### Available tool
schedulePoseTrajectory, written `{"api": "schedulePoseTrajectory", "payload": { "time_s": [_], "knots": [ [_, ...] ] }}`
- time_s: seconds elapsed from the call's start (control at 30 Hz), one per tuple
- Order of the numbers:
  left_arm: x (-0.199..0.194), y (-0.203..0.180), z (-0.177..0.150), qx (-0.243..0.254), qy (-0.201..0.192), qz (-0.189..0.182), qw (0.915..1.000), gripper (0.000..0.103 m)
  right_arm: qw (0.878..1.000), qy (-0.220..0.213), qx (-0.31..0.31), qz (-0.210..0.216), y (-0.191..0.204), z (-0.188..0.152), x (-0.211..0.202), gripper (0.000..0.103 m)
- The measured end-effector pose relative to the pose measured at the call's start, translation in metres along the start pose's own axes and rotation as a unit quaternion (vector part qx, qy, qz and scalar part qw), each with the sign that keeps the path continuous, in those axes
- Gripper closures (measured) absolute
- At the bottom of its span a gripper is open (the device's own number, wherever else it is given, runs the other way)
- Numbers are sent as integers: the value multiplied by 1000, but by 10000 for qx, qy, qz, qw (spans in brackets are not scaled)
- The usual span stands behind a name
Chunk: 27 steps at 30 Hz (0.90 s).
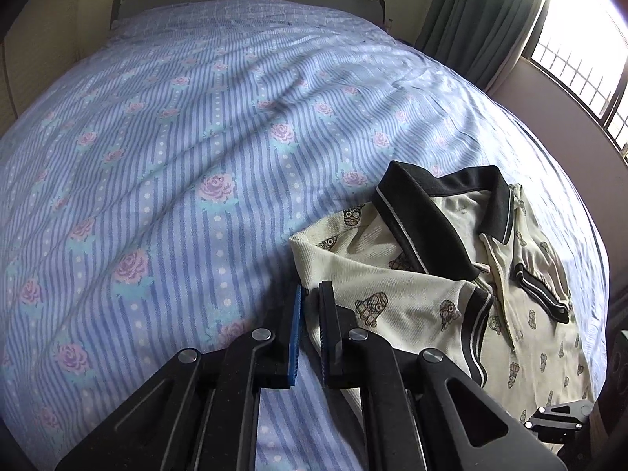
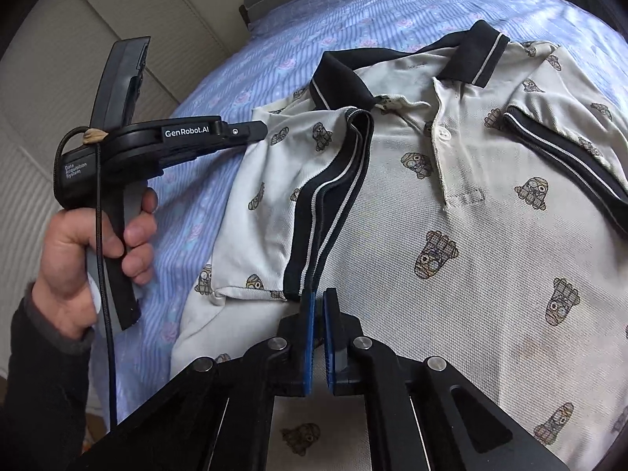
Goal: Fold small clothes
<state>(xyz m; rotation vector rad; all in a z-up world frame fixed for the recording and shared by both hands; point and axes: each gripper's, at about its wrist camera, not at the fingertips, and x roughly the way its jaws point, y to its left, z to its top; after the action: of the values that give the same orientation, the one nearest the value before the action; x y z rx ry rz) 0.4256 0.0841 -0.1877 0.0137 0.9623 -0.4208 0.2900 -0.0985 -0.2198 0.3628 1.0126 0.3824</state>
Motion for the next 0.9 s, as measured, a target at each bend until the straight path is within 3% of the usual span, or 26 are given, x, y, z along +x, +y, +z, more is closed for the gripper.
{"api": "schedulePoseTrajectory", "payload": {
  "time_s": [0.13, 0.27, 0.3, 0.47, 0.63, 0.7, 0.77, 0.9],
  "knots": [
    [-38, -15, -21, 164, -182, 236, 9994, 84, 9998, -97, -79, -126, 0, 0, -23, 94],
    [-86, -39, -69, 218, -323, 349, 9986, 73, 9988, -327, -208, -297, -7, -16, -63, 65],
    [-97, -45, -83, 183, -349, 380, 9985, 72, 9982, -397, -263, -356, -10, -22, -76, 62],
    [-144, -81, -160, -214, -448, 680, 9965, 62, 9916, -782, -585, -843, -24, -66, -148, 61],
    [-178, -121, -228, -400, -727, 1186, 9895, 60, 9782, -1246, -836, -1435, -39, -112, -210, 46],
    [-188, -135, -251, -516, -846, 1379, 9855, 58, 9754, -1257, -855, -1596, -45, -130, -227, 45],
    [-196, -148, -271, -649, -898, 1463, 9830, 49, 9758, -1195, -788, -1655, -52, -144, -237, 45],
    [-201, -166, -302, -883, -842, 1651, 9787, 48, 9764, -1099, -614, -1757, -67, -169, -252, 45]
  ]
}}
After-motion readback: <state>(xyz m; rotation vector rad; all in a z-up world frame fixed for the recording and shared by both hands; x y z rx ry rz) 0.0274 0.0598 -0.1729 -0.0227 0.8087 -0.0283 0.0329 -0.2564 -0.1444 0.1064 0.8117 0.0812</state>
